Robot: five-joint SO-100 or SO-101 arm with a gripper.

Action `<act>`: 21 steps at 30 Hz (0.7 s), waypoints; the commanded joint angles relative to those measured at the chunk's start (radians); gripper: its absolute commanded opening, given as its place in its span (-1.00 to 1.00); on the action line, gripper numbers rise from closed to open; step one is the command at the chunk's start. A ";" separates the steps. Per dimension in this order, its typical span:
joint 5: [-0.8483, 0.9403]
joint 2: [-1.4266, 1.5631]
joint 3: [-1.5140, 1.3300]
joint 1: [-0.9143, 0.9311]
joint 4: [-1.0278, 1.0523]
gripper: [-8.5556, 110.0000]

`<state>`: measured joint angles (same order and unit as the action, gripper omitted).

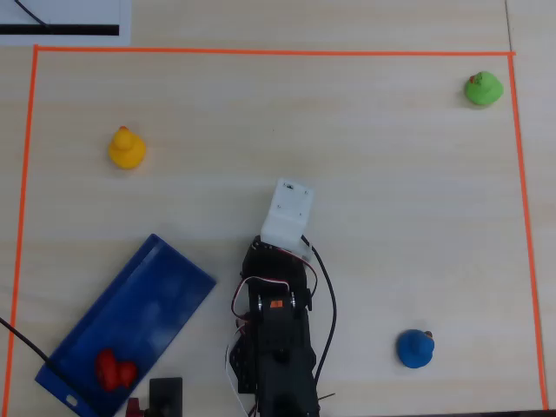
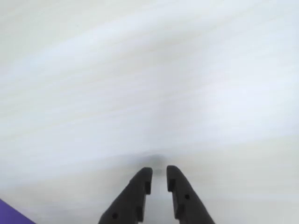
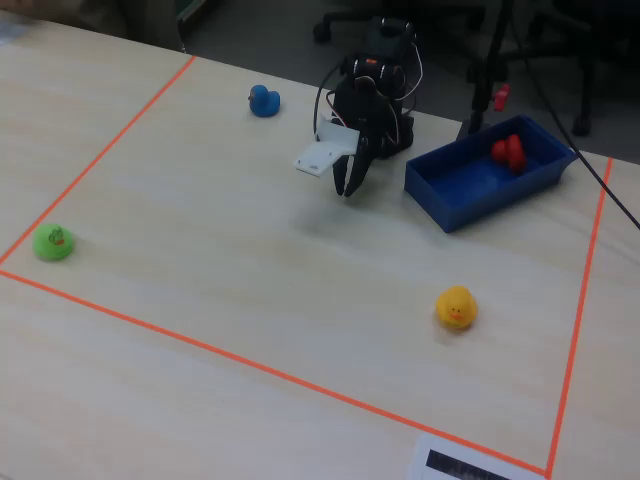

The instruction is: Grasp red duck and put it into box.

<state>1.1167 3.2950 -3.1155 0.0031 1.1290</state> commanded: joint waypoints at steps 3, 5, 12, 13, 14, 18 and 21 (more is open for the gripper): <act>0.034 0.017 0.006 0.006 0.121 -0.85; 0.069 0.017 0.005 0.005 0.172 -0.85; 0.060 0.017 0.005 0.005 0.172 -0.85; 0.060 0.017 0.005 0.005 0.172 -0.85; 0.060 0.017 0.005 0.005 0.172 -0.85; 0.060 0.017 0.005 0.005 0.172 -0.85; 0.060 0.017 0.005 0.005 0.172 -0.85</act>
<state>1.1781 3.3119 -3.1155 0.0061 1.2763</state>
